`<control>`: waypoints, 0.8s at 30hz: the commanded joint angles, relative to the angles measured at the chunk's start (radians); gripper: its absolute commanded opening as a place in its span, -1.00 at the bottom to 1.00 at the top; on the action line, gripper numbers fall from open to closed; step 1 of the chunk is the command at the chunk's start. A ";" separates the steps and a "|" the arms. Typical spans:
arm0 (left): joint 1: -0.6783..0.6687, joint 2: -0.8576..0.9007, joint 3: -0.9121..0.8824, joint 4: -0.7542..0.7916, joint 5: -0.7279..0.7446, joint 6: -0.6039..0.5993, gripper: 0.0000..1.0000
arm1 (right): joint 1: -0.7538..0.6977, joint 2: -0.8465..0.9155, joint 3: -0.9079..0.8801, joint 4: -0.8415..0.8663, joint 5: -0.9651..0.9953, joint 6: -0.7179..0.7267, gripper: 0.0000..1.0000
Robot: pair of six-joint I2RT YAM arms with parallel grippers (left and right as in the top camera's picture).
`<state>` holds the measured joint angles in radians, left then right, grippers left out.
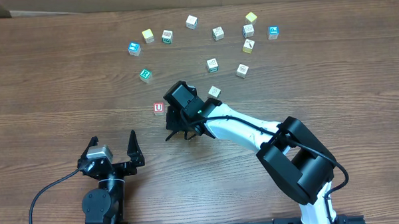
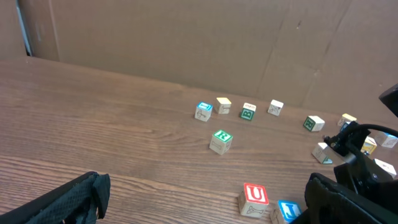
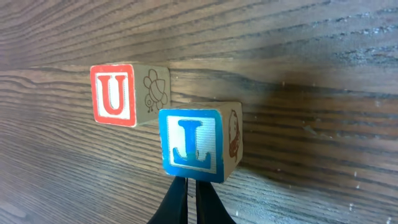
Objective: Form a horizontal line
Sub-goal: 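Lower the J block beside the right side of the U block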
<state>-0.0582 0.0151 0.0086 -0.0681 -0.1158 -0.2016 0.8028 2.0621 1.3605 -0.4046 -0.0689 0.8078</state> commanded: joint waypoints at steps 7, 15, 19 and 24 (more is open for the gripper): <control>0.006 -0.010 -0.004 0.000 0.008 0.022 1.00 | -0.001 0.011 -0.006 0.029 0.056 0.003 -0.92; 0.006 -0.010 -0.004 0.000 0.008 0.022 0.99 | -0.001 0.011 -0.006 -0.060 0.029 0.004 -0.93; 0.006 -0.010 -0.004 0.000 0.008 0.022 0.99 | -0.002 0.011 -0.006 -0.047 0.054 0.003 -0.92; 0.006 -0.010 -0.004 0.000 0.008 0.022 1.00 | -0.002 0.011 -0.006 0.000 0.075 0.003 -0.90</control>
<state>-0.0582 0.0151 0.0086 -0.0681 -0.1158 -0.2016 0.8028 2.0621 1.3594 -0.4252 -0.0177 0.8112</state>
